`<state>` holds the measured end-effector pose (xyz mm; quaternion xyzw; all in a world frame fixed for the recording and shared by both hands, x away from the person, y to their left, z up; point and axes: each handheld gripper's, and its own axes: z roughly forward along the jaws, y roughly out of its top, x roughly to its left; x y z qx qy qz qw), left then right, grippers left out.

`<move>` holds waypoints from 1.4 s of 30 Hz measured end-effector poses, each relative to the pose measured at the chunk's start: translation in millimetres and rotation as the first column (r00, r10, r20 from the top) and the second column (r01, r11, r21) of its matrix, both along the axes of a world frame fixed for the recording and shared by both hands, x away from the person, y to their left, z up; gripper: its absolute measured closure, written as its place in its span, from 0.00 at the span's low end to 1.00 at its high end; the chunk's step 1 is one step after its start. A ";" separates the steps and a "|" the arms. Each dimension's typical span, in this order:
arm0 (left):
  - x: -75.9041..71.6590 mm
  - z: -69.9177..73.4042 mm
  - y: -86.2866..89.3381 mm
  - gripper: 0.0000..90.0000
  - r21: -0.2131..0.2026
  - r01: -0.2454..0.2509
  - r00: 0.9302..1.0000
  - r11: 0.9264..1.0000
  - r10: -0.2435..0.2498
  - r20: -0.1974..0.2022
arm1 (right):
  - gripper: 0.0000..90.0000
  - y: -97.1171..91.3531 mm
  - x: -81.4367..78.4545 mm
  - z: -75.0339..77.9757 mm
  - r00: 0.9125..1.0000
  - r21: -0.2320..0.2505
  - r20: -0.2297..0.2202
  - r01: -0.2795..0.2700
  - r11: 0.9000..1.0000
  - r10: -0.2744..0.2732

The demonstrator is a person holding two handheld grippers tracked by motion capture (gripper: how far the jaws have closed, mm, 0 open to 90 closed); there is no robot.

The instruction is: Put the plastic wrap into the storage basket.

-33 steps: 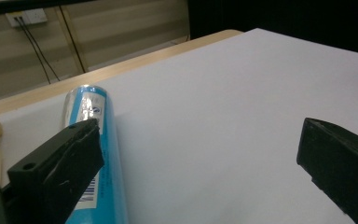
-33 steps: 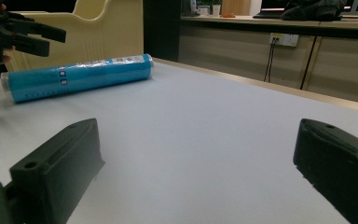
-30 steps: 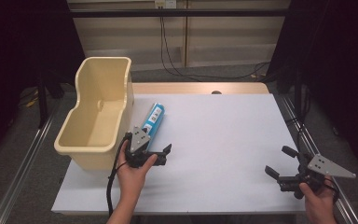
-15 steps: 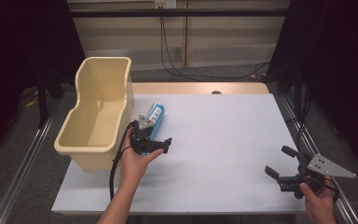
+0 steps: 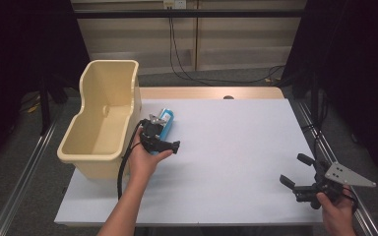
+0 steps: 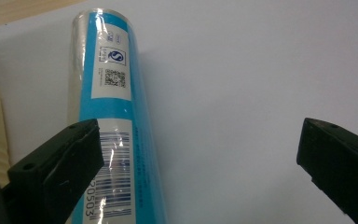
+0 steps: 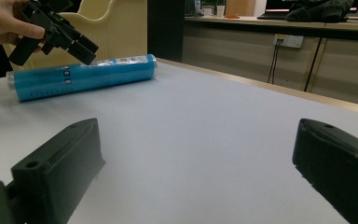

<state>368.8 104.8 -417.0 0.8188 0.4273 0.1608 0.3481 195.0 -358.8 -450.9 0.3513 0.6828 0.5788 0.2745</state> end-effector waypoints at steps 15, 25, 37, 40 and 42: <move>11.3 -10.3 3.4 0.01 0.037 -0.032 0.998 0.999 0.034 -0.057 | 0.01 0.3 0.5 -0.4 1.000 -0.006 -0.001 -0.006 1.000 0.006; 15.5 -12.6 7.3 0.01 0.063 -0.051 0.997 0.997 0.055 -0.059 | 0.01 0.4 -0.3 -0.6 1.000 -0.016 0.001 -0.014 1.000 0.014; 20.4 -18.1 9.1 0.02 0.106 -0.077 0.993 0.991 0.086 -0.082 | 0.01 1.1 0.1 -1.3 1.000 -0.021 -0.004 -0.016 1.000 0.016; 20.3 -18.5 8.9 0.02 0.094 -0.084 0.991 0.992 0.093 -0.099 | 0.01 1.3 0.3 -1.4 1.000 -0.022 -0.004 -0.018 1.000 0.018; 20.2 -18.3 8.8 0.02 0.092 -0.088 0.989 0.992 0.098 -0.115 | 0.01 1.6 0.6 -1.6 1.000 -0.023 -0.004 -0.019 1.000 0.019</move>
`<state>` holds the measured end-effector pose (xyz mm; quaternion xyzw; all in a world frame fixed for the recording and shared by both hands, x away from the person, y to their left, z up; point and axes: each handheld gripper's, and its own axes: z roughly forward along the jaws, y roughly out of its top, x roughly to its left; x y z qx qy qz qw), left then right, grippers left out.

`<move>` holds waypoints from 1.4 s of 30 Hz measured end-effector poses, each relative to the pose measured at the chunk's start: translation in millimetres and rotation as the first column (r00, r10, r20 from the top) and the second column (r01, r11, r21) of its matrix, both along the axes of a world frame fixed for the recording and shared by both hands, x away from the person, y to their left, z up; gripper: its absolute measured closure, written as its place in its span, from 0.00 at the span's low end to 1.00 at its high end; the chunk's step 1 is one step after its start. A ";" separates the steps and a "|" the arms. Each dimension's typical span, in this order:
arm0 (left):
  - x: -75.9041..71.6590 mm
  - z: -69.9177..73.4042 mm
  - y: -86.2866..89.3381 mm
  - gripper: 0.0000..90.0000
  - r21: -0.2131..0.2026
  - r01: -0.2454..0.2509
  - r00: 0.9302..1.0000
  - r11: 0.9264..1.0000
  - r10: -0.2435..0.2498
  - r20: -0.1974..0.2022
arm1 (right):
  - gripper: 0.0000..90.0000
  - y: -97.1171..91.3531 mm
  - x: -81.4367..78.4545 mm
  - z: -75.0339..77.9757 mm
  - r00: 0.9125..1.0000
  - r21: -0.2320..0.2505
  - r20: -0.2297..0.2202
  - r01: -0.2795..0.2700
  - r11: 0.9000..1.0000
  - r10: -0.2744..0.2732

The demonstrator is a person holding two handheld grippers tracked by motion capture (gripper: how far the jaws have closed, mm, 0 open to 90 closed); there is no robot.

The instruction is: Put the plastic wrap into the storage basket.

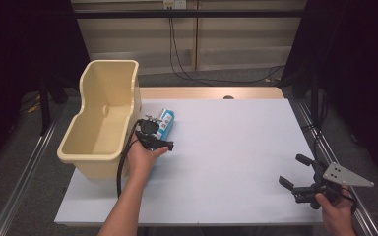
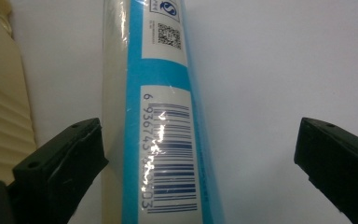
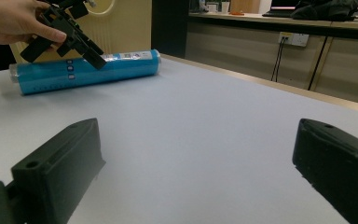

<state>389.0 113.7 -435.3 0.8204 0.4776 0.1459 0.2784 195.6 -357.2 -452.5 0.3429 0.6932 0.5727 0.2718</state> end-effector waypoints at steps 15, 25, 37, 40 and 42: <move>8.9 -6.4 -14.2 0.11 0.025 0.039 0.992 0.999 -0.036 -0.120 | 0.01 1.0 0.2 -0.6 1.000 -0.010 -0.003 -0.008 1.000 0.008; 13.7 -5.7 -20.0 0.17 0.049 0.046 0.987 0.998 -0.038 -0.158 | 0.01 0.8 0.7 -1.2 1.000 -0.019 -0.004 -0.010 1.000 0.010; 14.6 -8.3 -17.2 0.26 0.049 0.041 0.984 0.998 -0.031 -0.173 | 0.01 0.9 0.6 -1.0 1.000 -0.018 -0.003 -0.013 1.000 0.013; 14.9 -9.3 -16.4 0.28 0.047 0.031 0.982 0.998 -0.021 -0.186 | 0.01 0.9 0.6 -0.9 1.000 -0.017 -0.003 -0.013 1.000 0.013; 15.3 -10.2 -16.6 0.29 0.046 0.026 0.981 0.999 -0.017 -0.192 | 0.01 0.9 0.5 -0.9 1.000 -0.019 -0.002 -0.012 1.000 0.012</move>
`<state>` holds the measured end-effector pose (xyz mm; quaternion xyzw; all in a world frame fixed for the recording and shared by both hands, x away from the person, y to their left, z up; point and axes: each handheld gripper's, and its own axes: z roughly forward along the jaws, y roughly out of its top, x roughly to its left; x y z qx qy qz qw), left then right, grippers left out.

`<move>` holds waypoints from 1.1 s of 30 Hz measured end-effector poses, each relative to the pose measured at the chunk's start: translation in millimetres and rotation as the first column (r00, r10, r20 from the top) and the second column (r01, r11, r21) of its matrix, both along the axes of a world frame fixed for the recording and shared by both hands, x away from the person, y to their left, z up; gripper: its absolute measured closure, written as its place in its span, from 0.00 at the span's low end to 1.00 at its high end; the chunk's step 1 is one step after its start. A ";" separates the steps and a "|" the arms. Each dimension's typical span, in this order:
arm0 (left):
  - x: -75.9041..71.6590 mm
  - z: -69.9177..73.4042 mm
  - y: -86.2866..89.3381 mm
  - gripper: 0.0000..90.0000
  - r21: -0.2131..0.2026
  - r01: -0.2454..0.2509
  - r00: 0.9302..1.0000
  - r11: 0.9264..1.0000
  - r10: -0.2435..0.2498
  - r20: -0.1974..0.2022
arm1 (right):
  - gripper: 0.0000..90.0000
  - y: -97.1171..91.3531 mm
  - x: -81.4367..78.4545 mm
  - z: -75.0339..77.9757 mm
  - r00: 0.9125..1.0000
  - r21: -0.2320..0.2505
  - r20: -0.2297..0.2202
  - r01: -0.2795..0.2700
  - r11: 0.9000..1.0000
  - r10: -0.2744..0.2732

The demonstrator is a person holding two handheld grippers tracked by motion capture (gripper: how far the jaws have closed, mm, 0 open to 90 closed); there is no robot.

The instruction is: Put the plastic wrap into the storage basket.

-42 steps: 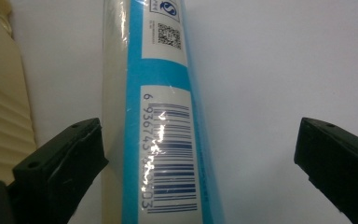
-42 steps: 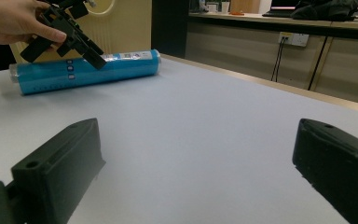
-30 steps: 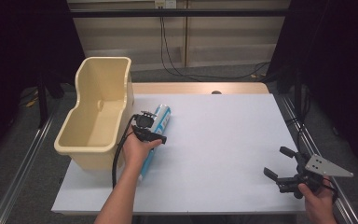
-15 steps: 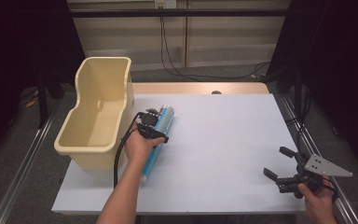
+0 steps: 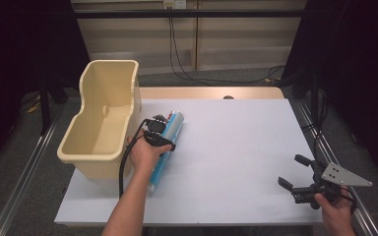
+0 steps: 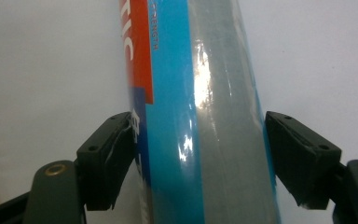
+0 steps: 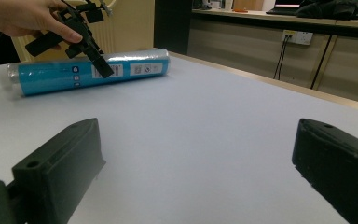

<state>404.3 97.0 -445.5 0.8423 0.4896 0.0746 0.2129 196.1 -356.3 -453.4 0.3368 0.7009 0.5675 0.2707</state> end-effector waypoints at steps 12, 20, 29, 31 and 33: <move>1.7 -2.1 -1.9 0.33 0.004 -0.054 0.997 0.999 0.054 -0.048 | 0.01 0.3 0.1 -0.1 1.000 0.000 -0.002 -0.001 1.000 0.001; 4.9 -1.0 -4.4 0.34 0.018 -0.089 0.992 0.996 0.091 -0.083 | 0.01 0.2 0.1 -0.2 1.000 -0.003 -0.002 0.000 1.000 0.000; 6.1 1.4 -10.8 0.36 0.065 -0.110 0.988 0.992 0.116 -0.099 | 0.01 -0.2 0.5 -0.4 1.000 -0.004 -0.004 -0.001 1.000 0.001; 6.4 1.9 -13.2 0.36 0.079 -0.113 0.988 0.990 0.120 -0.099 | 0.01 -0.3 0.6 -0.6 1.000 -0.005 -0.004 -0.001 1.000 0.001; 7.0 3.2 -15.1 0.36 0.094 -0.120 0.985 0.988 0.130 -0.115 | 0.01 -0.6 0.7 -0.8 1.000 -0.006 -0.004 -0.001 1.000 0.001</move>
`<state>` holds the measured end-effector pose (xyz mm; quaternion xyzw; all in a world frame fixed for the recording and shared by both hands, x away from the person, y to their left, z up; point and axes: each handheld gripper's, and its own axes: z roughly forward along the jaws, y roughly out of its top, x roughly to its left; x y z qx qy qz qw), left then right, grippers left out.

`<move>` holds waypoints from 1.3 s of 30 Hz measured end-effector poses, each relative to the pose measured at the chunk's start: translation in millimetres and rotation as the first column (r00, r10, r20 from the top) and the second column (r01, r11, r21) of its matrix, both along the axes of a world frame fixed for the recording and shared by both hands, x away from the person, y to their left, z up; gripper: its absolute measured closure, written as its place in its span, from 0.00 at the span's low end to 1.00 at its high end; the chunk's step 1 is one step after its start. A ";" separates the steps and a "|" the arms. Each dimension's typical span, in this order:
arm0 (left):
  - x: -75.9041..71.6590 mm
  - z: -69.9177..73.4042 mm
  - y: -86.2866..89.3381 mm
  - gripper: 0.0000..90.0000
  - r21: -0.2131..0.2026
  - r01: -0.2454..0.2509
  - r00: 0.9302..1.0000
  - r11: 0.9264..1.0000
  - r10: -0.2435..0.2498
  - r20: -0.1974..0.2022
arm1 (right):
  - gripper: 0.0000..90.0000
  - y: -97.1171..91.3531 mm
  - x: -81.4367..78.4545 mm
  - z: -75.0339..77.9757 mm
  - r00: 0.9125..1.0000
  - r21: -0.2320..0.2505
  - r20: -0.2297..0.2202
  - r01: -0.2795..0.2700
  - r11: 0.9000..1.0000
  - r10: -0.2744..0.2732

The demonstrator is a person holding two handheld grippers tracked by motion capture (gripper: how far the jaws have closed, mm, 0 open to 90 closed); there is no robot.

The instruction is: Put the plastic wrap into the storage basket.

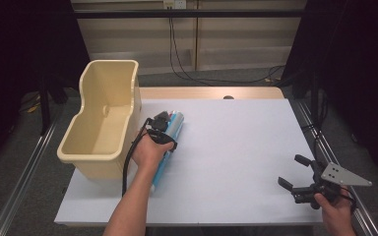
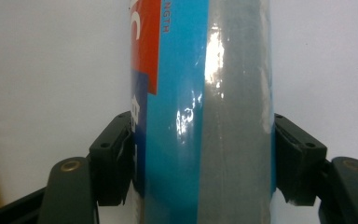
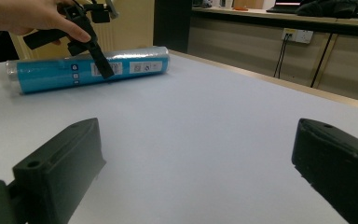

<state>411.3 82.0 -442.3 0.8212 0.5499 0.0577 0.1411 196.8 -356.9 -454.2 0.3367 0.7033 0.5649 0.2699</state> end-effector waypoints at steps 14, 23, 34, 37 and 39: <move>-2.7 15.8 9.7 0.36 -0.048 -0.094 0.994 0.994 0.091 -0.056 | 0.02 -0.5 2.0 -1.3 1.000 0.000 -0.006 -0.001 1.000 0.001; -6.1 37.9 13.5 0.36 -0.075 -0.115 0.992 0.991 0.110 -0.058 | 0.02 -0.3 2.0 -1.1 1.000 0.004 -0.005 -0.001 1.000 0.001; -11.0 65.5 14.4 0.36 -0.117 -0.120 0.992 0.986 0.116 -0.039 | 0.02 -1.4 1.2 0.1 1.000 0.012 0.001 0.008 1.000 -0.008; -10.8 71.6 15.6 0.36 -0.115 -0.114 0.993 0.987 0.110 -0.038 | 0.02 -1.4 1.0 0.2 1.000 0.013 0.003 0.010 1.000 -0.010; -10.9 74.9 16.0 0.36 -0.121 -0.125 0.992 0.985 0.122 -0.034 | 0.02 -1.2 1.0 0.1 1.000 0.013 0.002 0.010 1.000 -0.010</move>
